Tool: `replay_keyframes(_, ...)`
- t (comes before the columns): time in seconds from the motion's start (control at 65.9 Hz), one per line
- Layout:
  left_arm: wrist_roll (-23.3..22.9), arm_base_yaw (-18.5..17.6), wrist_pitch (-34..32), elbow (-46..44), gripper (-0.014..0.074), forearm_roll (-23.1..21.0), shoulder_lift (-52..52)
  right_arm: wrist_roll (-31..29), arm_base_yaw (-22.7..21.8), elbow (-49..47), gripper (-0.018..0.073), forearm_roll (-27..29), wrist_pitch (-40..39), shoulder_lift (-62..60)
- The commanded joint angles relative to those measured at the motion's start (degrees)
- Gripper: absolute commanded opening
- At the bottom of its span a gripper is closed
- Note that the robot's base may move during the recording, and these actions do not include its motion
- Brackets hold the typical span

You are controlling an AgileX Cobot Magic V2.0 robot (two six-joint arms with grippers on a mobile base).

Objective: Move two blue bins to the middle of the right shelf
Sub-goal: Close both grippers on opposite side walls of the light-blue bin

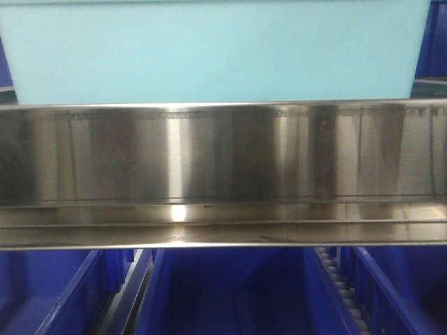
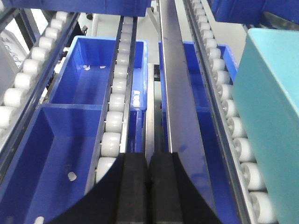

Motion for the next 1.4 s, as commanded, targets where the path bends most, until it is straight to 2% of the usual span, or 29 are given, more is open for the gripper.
replay_keyframes(0.0,-0.36,0.21,-3.06,-0.50,-0.0111,-3.53,1.52,-0.16,-0.26,-0.54,-0.0165,2.22,-1.70,0.82)
replay_keyframes(0.076,-0.36,0.21,-3.26,-0.50,-0.0111,-6.90,2.56,-0.16,-0.26,-0.54,-0.0165,2.21,-1.59,1.08)
replay_keyframes(0.243,-0.36,-0.22,-0.61,-2.80,-0.0111,-8.84,5.27,-0.16,0.68,-2.06,-0.0160,2.21,2.24,3.61)
replay_keyframes(0.319,-0.36,-3.42,1.52,-6.74,-0.0111,-8.43,7.52,0.11,2.68,-4.00,-0.0133,1.30,6.44,6.25)
replay_keyframes(0.364,-0.36,-6.07,2.47,-9.85,-0.0111,-7.76,8.96,3.14,4.29,-5.34,-0.0133,-0.59,7.82,8.01)
replay_keyframes(0.44,-3.64,-11.42,3.80,-14.25,-0.0111,-3.96,12.07,9.55,7.38,-6.84,-0.0133,-5.90,8.60,10.26)
replay_keyframes(0.531,-13.14,-16.78,7.07,-19.41,-0.0111,5.05,16.13,15.93,11.35,-9.65,-0.0133,-12.08,11.39,13.26)
replay_keyframes(0.592,-18.30,-18.93,9.07,-22.20,-0.0111,9.60,18.71,18.51,14.21,-12.26,-0.0133,-13.71,13.94,15.31)
replay_keyframes(0.638,-20.15,-20.75,10.86,-24.20,-0.0111,11.29,20.62,19.11,15.93,-14.12,-0.0133,-13.83,15.08,17.29)
replay_keyframes(0.805,-20.28,-24.46,16.54,-31.56,-0.0111,14.22,27.21,20.80,21.27,-22.02,-0.0133,-13.38,18.89,24.42)
replay_keyframes(1.032,-20.28,-24.20,18.69,-34.37,-0.0109,15.05,30.71,20.80,24.16,-31.20,-0.0133,-12.05,19.82,32.90)
replay_keyframes(1.078,-20.28,-24.20,18.55,-34.37,-0.0085,15.65,31.03,20.80,24.25,-32.94,-0.0131,-11.58,20.22,34.85)
replay_keyframes(1.108,-20.28,-24.20,18.55,-34.37,-0.0041,16.04,31.20,20.80,24.25,-34.05,-0.0102,-10.99,20.71,36.18)
replay_keyframes(1.275,-21.28,-23.60,18.55,-34.37,0.0230,17.03,31.18,20.80,24.25,-36.20,0.0188,-8.44,21.51,39.47)
replay_keyframes(1.321,-24.18,-22.94,18.45,-34.37,0.0266,17.15,31.40,20.80,24.25,-36.20,0.0248,-7.29,21.13,39.97)
replay_keyframes(1.382,-26.10,-21.91,18.91,-34.37,0.0288,16.52,31.83,20.80,24.25,-36.09,0.0274,-6.92,21.23,41.01)
